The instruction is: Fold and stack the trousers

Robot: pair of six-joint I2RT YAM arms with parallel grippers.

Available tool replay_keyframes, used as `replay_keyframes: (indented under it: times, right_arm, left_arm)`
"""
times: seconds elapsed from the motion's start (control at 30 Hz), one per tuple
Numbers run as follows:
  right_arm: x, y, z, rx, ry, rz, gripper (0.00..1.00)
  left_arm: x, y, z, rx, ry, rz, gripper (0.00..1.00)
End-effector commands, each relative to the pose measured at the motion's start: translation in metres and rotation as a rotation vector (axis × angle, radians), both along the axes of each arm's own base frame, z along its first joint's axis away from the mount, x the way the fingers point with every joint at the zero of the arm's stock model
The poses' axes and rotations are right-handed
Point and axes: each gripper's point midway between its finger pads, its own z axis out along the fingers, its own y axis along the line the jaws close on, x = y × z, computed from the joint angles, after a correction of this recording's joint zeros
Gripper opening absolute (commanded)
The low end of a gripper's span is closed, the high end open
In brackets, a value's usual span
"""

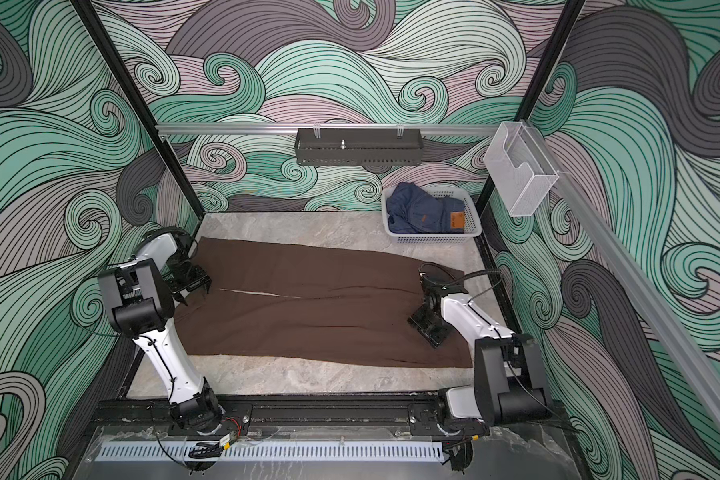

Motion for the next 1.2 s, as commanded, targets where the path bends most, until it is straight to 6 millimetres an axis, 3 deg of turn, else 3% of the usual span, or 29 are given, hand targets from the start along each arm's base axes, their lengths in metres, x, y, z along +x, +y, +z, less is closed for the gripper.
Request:
replay_keyframes:
  times: [0.0,0.13,0.27,0.47,0.63,0.7,0.83,0.97,1.07,1.17]
  right_arm:
    - [0.005,0.0,0.009,-0.012,-0.005,0.017,0.65]
    - [0.007,-0.001,0.014,-0.019,-0.022,0.019,0.65]
    - [0.009,0.0,0.015,-0.017,-0.021,0.018,0.65]
    - [0.012,0.001,0.016,-0.018,-0.022,0.023,0.65]
    - [0.011,0.001,0.017,-0.015,-0.025,0.026,0.65]
    - [0.011,0.001,0.018,-0.015,-0.028,0.024,0.65]
    - [0.009,0.002,0.02,-0.011,-0.033,0.029,0.65]
    - [0.008,0.001,0.027,-0.013,-0.047,0.037,0.65]
    - [0.006,-0.001,0.034,-0.018,-0.063,0.034,0.66]
    - [0.003,0.003,0.037,-0.002,-0.074,0.023,0.66]
  left_arm:
    - [0.0,0.011,-0.014,0.054,0.044,0.039,0.66]
    - [-0.003,0.02,-0.024,0.092,0.104,0.029,0.59]
    - [-0.004,0.025,-0.024,0.121,0.13,0.016,0.43]
    - [-0.001,0.039,-0.002,0.193,0.122,-0.008,0.11]
    - [0.007,0.058,0.031,0.283,0.112,-0.045,0.02]
    - [0.011,0.07,0.045,0.329,0.116,-0.059,0.07]
    - [0.015,0.097,0.07,0.395,0.143,-0.045,0.37]
    - [0.016,0.109,0.096,0.445,0.135,-0.017,0.54]
    - [0.017,0.101,0.114,0.433,0.097,-0.008,0.6]
    - [0.016,0.069,0.107,0.316,0.029,-0.022,0.6]
